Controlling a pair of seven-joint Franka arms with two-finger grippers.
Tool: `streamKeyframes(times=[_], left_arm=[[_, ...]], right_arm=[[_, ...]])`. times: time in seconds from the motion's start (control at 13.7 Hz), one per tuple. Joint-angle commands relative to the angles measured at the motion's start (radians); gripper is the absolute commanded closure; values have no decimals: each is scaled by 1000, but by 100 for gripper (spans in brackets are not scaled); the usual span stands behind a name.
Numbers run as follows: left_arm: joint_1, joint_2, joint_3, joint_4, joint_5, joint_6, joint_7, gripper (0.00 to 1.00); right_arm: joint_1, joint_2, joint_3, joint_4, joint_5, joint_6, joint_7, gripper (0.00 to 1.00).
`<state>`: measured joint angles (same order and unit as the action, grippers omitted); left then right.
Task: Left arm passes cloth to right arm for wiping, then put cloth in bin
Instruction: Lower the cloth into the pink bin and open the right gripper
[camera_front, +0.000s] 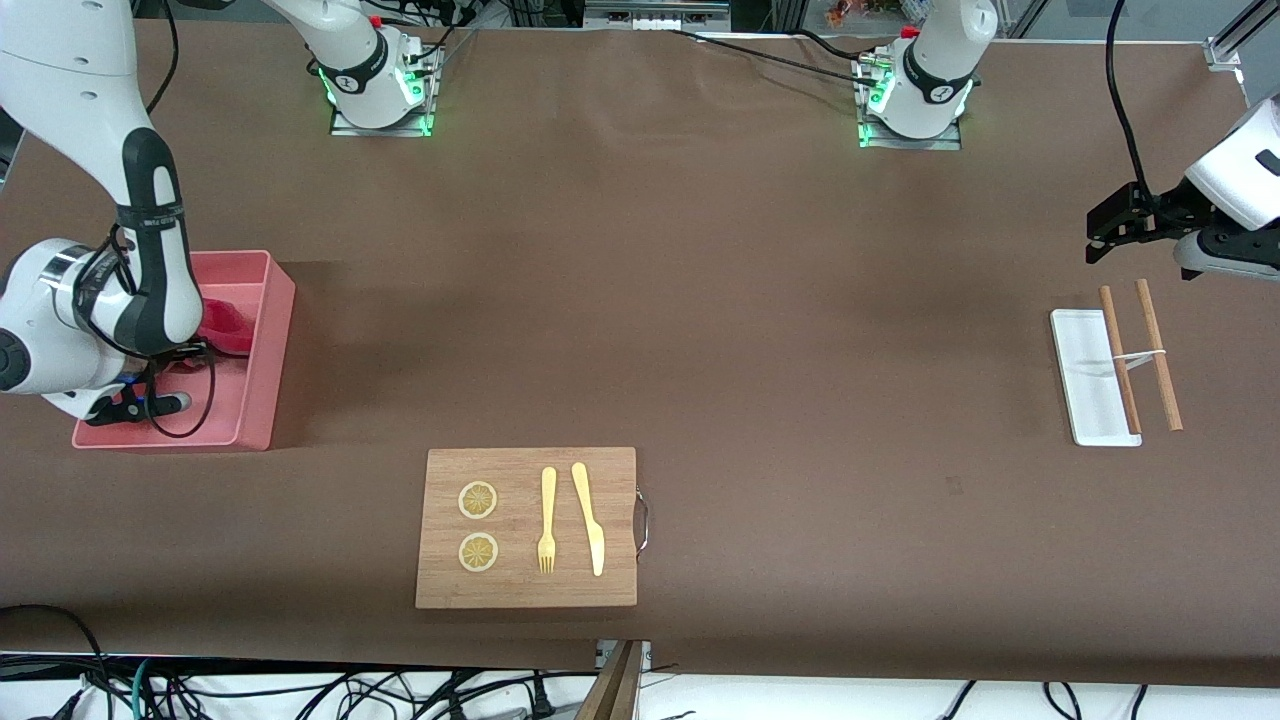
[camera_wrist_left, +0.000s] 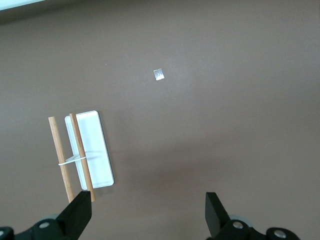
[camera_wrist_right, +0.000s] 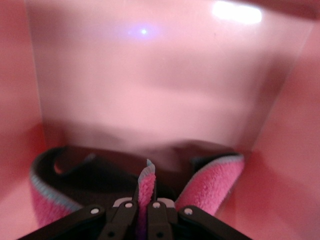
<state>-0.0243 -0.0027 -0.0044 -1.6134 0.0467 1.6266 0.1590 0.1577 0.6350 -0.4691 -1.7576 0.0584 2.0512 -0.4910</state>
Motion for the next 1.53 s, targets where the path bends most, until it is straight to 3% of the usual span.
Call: streamKeyframes(times=[0.0,0.15,0.22,0.29,0.36,0.58,0.95,1.46], left_arm=[[3,12,-8,27,15,-14,-12,0],[3,12,-8,27,15,-14,-13,0],[3,12,-8,27,15,-14,-12,0],[3,12,-8,27,15,-14,-12,0],[3,12,-8,27,15,-14,-12,0],[3,12,-8,27,13,-14,-12,0],[3,12,-8,27,13,-14,-12,0],[3,12,-8,29,15,-14,-12,0]], right_arm=[[-6,2,1,-32,37,52,-17,100],[-6,3,1,-36,41,61,-15,100],[-6,0,3,-30,41,53,-12,79],[-6,-6,3,-25,41,47,-9,9],[-6,-21,3,-22,41,44,-9,0],[-6,-86,9,7,41,-11,-6,0],[-3,-165,18,171,40,-254,-3,0],[-4,-349,153,181,-3,-422,222,0]])
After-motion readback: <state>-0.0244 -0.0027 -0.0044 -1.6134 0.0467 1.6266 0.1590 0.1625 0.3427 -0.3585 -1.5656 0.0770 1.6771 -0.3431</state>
